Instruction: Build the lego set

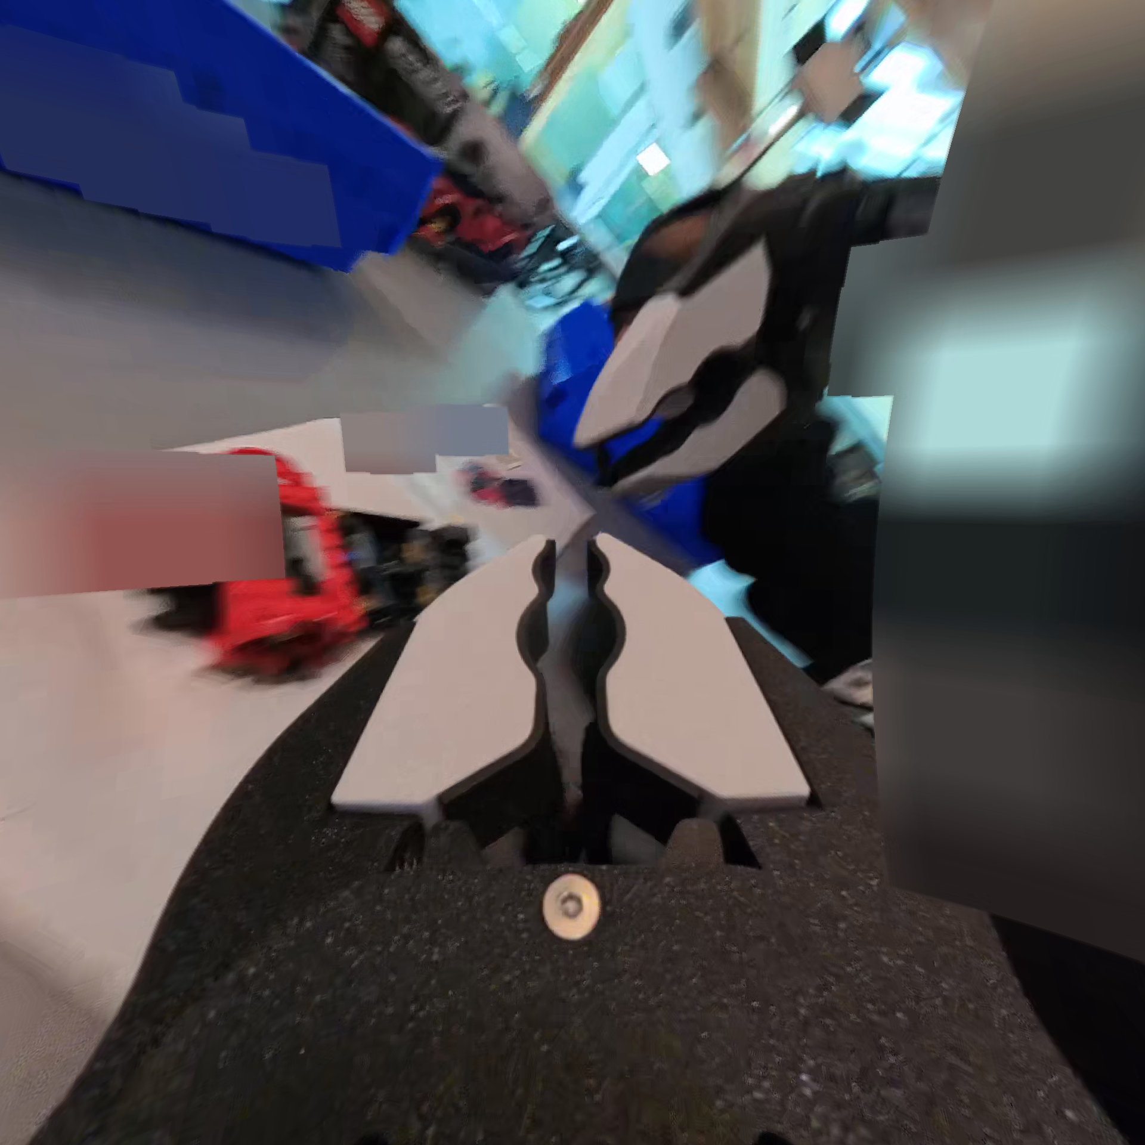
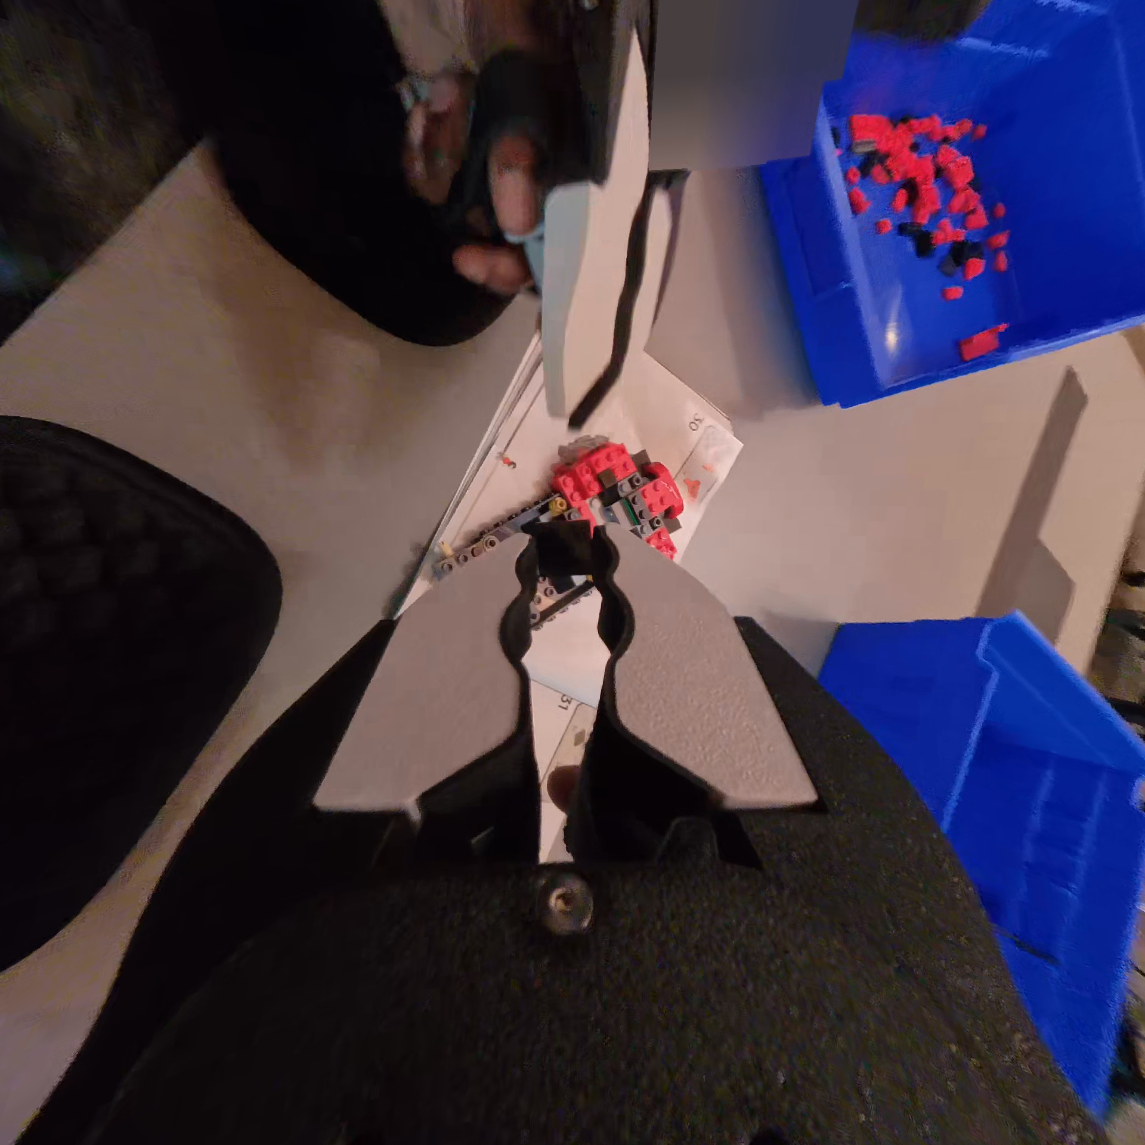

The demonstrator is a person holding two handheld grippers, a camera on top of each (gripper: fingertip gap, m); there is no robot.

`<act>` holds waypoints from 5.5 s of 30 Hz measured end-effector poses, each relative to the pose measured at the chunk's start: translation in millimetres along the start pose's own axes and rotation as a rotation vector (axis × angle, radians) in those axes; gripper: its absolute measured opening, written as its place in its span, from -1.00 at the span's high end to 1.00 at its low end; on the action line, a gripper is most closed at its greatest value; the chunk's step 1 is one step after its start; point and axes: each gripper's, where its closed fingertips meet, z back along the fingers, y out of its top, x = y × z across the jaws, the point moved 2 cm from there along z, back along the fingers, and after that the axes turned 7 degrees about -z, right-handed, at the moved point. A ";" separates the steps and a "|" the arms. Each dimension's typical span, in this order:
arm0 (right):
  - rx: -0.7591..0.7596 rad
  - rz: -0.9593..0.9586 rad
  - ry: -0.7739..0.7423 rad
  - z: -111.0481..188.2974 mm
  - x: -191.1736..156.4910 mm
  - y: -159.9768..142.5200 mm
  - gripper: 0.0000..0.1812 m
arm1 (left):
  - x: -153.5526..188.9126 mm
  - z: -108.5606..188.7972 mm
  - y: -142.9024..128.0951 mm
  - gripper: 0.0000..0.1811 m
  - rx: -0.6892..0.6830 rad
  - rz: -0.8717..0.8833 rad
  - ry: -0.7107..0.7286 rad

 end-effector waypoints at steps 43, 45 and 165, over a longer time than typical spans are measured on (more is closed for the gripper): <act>-0.222 0.137 0.715 -107.9 41.1 -11.6 0.74 | -54.4 39.1 -8.2 0.87 -0.322 -0.407 0.367; -0.188 0.105 0.710 -103.8 42.7 -8.2 0.75 | -55.1 39.0 -8.5 0.87 -0.325 -0.401 0.368; -0.323 -0.063 0.443 -102.5 42.7 -18.5 1.00 | -74.0 18.0 -29.2 1.00 -0.524 -0.396 0.417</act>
